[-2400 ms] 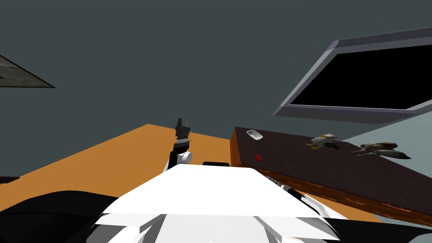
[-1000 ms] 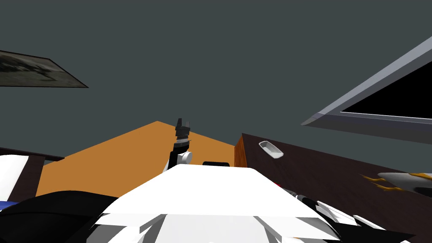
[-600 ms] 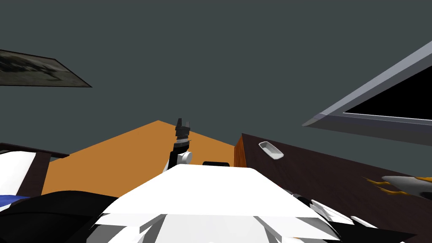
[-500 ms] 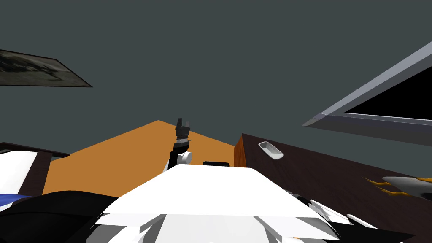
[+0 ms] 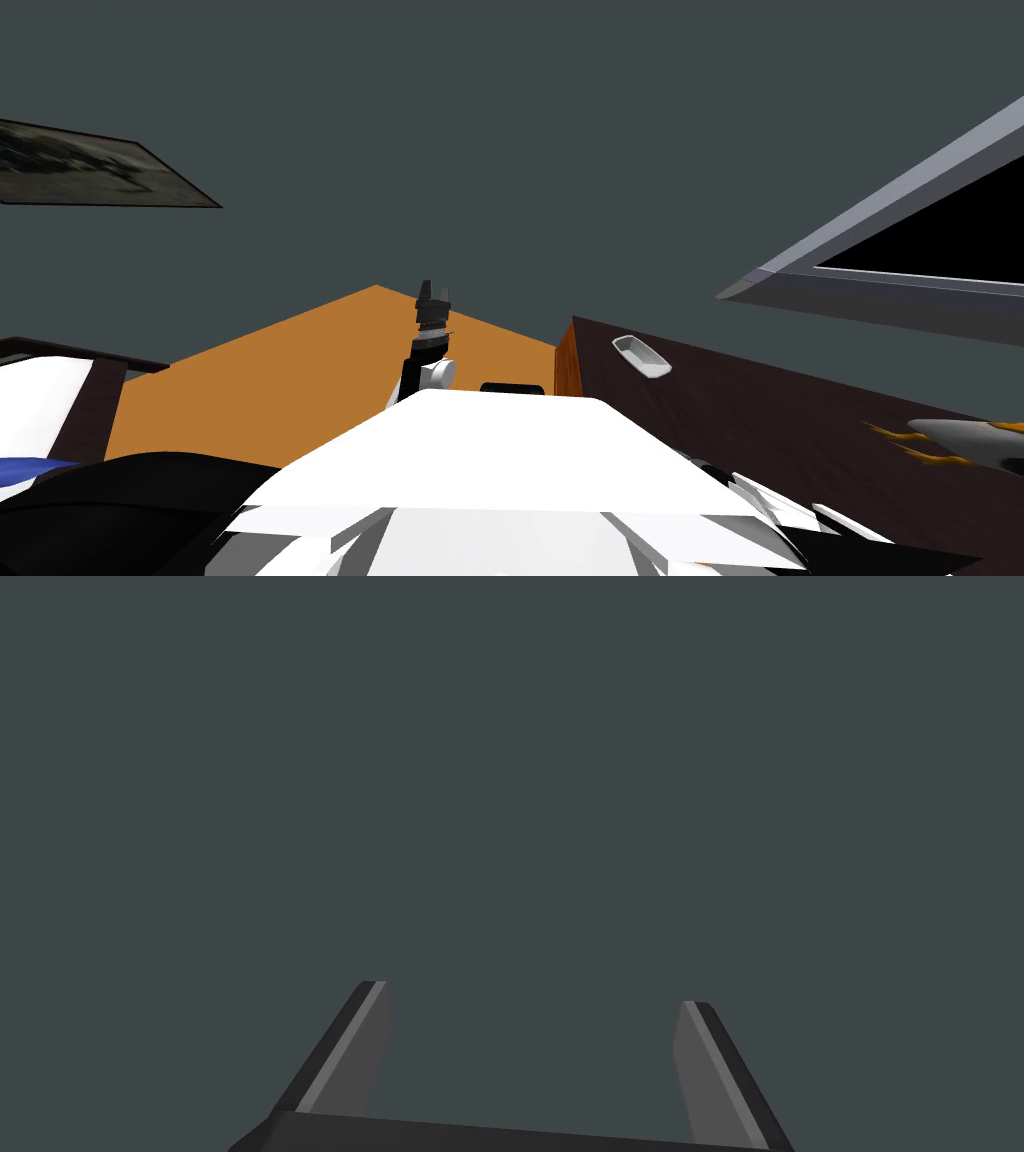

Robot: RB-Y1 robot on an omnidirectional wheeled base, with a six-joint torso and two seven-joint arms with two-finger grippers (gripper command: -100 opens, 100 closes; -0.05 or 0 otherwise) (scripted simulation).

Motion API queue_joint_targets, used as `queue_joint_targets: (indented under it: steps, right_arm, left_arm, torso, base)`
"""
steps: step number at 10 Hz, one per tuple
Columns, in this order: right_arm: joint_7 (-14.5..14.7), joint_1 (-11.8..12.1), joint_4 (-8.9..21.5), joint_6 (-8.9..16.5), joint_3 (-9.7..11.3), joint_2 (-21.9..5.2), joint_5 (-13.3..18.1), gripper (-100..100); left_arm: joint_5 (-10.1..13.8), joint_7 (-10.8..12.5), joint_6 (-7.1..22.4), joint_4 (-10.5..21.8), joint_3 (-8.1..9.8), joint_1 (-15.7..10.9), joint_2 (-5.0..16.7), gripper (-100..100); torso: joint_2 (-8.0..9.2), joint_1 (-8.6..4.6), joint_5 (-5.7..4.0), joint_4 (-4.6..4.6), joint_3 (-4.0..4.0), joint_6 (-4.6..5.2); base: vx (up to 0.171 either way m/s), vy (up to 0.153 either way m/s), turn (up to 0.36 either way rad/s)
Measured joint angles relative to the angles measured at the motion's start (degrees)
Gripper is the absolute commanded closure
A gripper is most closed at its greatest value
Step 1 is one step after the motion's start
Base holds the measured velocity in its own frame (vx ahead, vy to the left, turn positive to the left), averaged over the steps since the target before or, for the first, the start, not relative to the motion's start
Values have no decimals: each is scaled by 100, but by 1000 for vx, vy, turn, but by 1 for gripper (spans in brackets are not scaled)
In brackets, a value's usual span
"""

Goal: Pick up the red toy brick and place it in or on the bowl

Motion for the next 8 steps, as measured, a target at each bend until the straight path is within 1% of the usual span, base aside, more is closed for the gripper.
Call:
queue_joint_targets:
  steps: [1, 2, 3, 5, 6, 7, 8]
  right_arm:
    - [2, 0, 0, 0, 1, 0, 1, 100]
    - [3, 0, 0, 0, 1, -1, 2, 0]
    - [4, 0, 0, 0, 1, -1, 2, 100]
    - [-35, 70, -128, -83, 57, -225, -36, 100]
    - [-78, 106, -214, -116, 96, -344, -50, 100]
    - [-89, 110, -224, -125, 101, -356, -51, 0]
    - [-88, 110, -223, -126, 101, -353, -51, 100]
  left_arm:
    - [0, 0, 0, 0, 0, 0, 0, 0]
    - [0, 0, 0, 0, 0, 0, 0, 0]
    - [0, 0, 0, 0, 0, 0, 0, 0]
    - [0, 0, 0, 0, -1, 0, -1, 0]
    - [0, 0, 0, 0, -1, 0, -1, 0]
    - [0, 0, 0, 0, 0, 0, 0, 0]
    - [0, 0, 0, 0, 0, 0, 0, 0]
  torso:
    - [0, 0, 0, 0, 0, 1]
    - [0, 0, 0, 0, 0, 1]
    - [0, 0, 0, 0, 0, 2]
    - [2, 29, 6, -1, 0, 6]
    - [-2, 32, 7, 0, -1, 4]
    - [-2, 19, 4, 0, -1, 3]
    - [-1, 8, 2, 0, 0, 3]
  base:
    - [0, 0, 0]
    - [0, 0, 0]
    - [3, 48, -64]
    - [8, 81, -60]
    - [7, 34, -12]
    - [0, 7, 0]
    - [122, 13, -16]
